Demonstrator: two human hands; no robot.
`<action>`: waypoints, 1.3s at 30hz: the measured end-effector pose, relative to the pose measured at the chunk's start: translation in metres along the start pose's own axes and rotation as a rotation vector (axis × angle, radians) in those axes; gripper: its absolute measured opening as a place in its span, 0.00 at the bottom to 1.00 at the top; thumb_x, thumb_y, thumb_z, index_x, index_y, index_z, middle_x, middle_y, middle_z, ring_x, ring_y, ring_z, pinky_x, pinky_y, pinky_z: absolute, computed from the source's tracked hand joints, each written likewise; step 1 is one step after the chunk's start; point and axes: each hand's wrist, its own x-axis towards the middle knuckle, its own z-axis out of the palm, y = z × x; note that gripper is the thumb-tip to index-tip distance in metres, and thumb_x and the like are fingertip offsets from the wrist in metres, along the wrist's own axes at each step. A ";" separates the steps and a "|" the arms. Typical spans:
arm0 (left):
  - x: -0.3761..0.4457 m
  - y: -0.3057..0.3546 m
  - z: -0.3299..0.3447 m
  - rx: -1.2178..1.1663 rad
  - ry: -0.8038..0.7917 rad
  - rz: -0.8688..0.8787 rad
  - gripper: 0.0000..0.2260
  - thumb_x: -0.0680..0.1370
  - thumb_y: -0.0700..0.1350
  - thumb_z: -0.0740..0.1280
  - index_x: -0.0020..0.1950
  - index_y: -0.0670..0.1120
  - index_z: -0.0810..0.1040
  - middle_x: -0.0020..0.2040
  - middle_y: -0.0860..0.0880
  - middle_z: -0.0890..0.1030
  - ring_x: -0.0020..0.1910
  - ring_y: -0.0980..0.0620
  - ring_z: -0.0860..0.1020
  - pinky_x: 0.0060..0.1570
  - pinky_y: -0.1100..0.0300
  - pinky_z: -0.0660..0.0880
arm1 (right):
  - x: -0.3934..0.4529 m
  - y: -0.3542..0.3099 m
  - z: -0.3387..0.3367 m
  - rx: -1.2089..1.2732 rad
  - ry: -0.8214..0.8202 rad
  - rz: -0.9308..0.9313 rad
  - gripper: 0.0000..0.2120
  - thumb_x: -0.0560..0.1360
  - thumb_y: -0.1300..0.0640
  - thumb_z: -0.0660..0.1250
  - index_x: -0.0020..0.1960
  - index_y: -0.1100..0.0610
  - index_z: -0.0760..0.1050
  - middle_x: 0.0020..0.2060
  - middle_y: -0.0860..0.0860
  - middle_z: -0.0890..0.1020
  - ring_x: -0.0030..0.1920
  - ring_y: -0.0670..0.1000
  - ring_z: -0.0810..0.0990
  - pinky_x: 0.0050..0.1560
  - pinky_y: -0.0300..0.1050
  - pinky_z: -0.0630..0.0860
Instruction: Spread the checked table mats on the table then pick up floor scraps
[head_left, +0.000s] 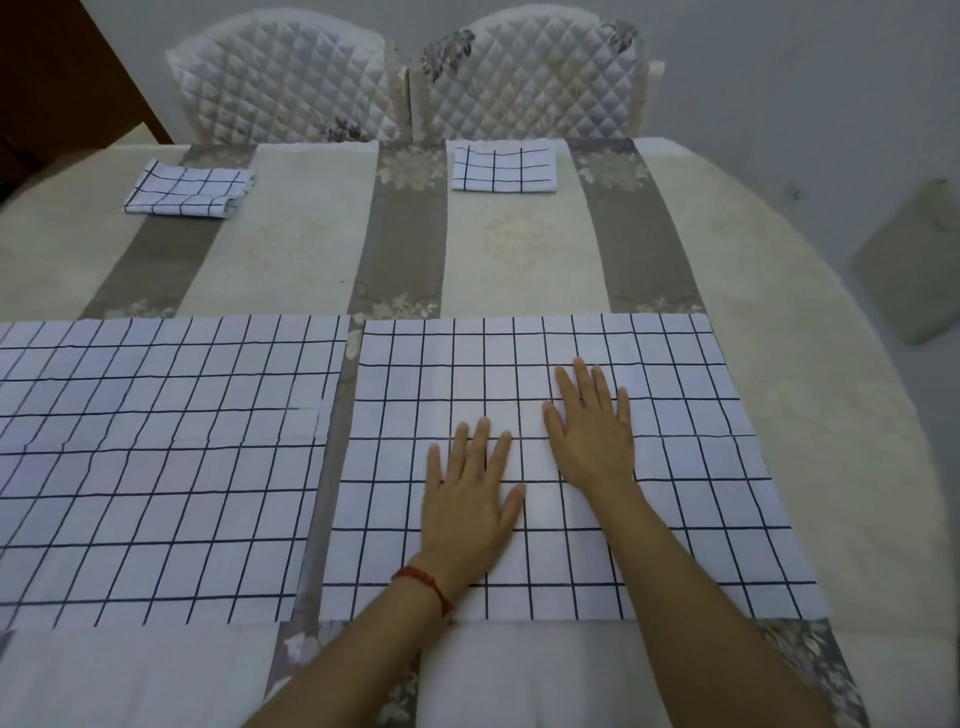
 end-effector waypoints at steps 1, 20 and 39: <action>-0.002 -0.008 0.000 0.004 0.014 -0.022 0.28 0.78 0.60 0.39 0.73 0.50 0.60 0.73 0.46 0.65 0.74 0.46 0.59 0.69 0.46 0.49 | 0.000 0.000 -0.001 -0.003 -0.002 -0.001 0.29 0.76 0.43 0.38 0.76 0.50 0.46 0.77 0.49 0.47 0.77 0.49 0.43 0.75 0.53 0.37; -0.057 -0.024 -0.093 -0.286 0.029 0.205 0.22 0.80 0.52 0.57 0.72 0.46 0.63 0.74 0.45 0.63 0.74 0.48 0.59 0.72 0.55 0.55 | -0.125 -0.028 -0.102 0.389 0.181 0.110 0.21 0.79 0.51 0.57 0.69 0.57 0.66 0.69 0.54 0.70 0.71 0.53 0.65 0.73 0.50 0.59; -0.225 0.140 -0.157 -0.624 -0.226 0.941 0.19 0.75 0.57 0.58 0.56 0.47 0.78 0.55 0.48 0.81 0.55 0.51 0.77 0.47 0.62 0.68 | -0.476 -0.021 -0.159 0.501 0.726 0.860 0.17 0.79 0.53 0.59 0.67 0.53 0.69 0.63 0.47 0.71 0.63 0.46 0.68 0.63 0.38 0.61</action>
